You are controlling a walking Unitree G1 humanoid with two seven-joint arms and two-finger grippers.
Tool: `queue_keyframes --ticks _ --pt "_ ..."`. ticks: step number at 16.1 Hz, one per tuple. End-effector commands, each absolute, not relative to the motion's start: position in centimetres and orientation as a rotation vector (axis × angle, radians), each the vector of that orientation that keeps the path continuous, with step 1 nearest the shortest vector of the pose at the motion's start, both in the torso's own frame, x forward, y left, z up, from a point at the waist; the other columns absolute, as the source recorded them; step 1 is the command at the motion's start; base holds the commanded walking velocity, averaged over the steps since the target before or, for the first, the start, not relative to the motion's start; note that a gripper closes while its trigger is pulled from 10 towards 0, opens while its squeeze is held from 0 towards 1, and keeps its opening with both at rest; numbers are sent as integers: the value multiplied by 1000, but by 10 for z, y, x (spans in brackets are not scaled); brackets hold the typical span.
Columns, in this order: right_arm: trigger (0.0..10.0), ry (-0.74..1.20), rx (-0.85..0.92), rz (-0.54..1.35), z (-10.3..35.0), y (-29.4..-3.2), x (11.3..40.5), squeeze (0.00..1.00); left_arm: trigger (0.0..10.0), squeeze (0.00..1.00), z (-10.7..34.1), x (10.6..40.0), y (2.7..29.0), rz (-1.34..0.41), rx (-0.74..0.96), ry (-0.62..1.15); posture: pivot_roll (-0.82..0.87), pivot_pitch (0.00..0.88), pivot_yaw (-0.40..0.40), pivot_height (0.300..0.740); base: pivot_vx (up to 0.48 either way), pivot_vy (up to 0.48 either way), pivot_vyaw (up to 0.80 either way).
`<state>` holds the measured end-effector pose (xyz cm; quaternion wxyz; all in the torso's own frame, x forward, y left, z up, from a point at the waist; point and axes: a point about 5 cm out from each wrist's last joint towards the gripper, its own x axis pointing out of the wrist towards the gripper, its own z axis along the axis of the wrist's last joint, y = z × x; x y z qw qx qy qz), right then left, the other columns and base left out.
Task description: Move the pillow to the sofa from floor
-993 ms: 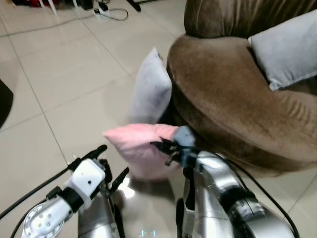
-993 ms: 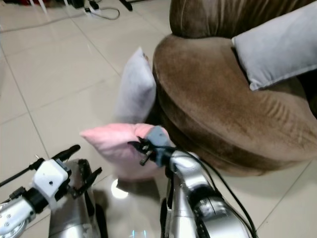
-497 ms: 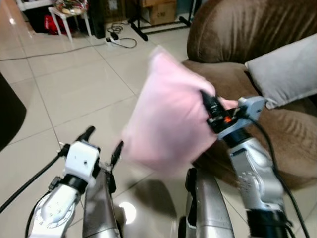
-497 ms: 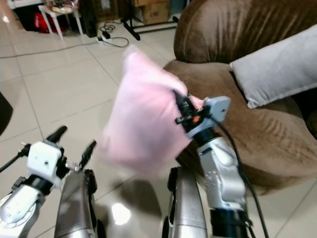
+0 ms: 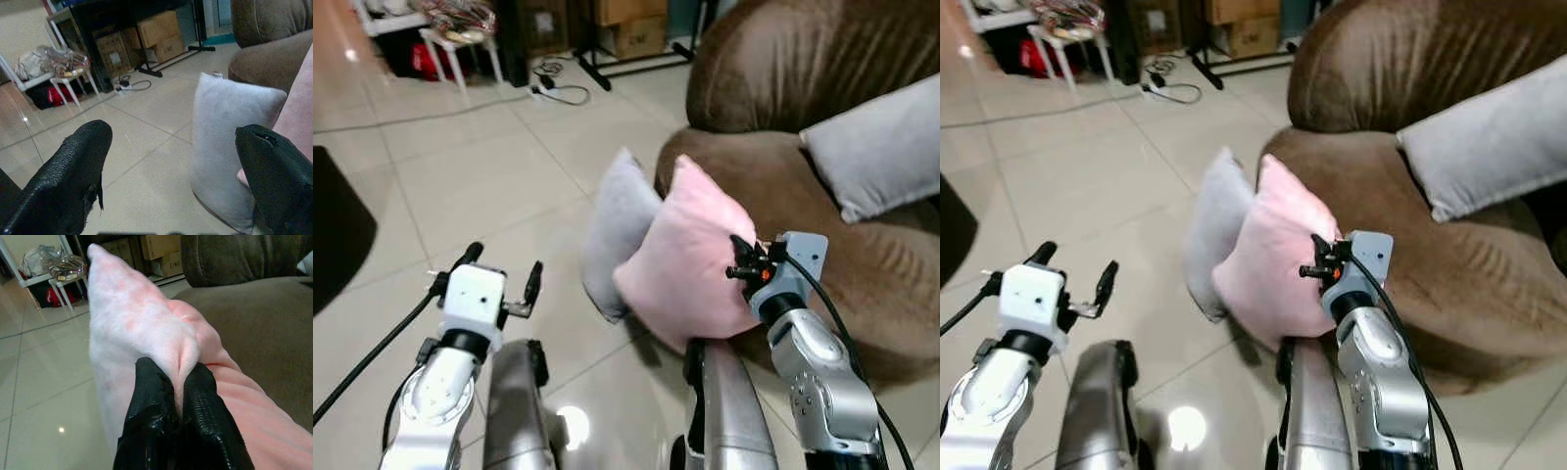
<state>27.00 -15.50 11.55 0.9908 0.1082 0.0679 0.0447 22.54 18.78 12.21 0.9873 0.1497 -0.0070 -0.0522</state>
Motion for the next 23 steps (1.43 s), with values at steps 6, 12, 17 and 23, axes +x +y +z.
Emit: queue_keyframes --ticks 6,12,17,23 --pt "10000 -1 263 49 158 -160 279 0 10000 0 126 236 188 -101 327 -38 -65 0 -10 583 0 0 0" --pt "10000 -60 293 10 179 -168 282 0 10000 0 128 244 188 -96 345 -47 -83 0 3 638 0 0 0" --pt "10000 -63 283 -18 183 -171 281 0 10000 0 130 248 185 -104 351 -57 -88 0 9 688 0 0 0" --pt "10000 -50 274 -67 178 -178 278 0 10000 0 130 251 184 -107 354 -65 -91 0 19 740 0 0 0"
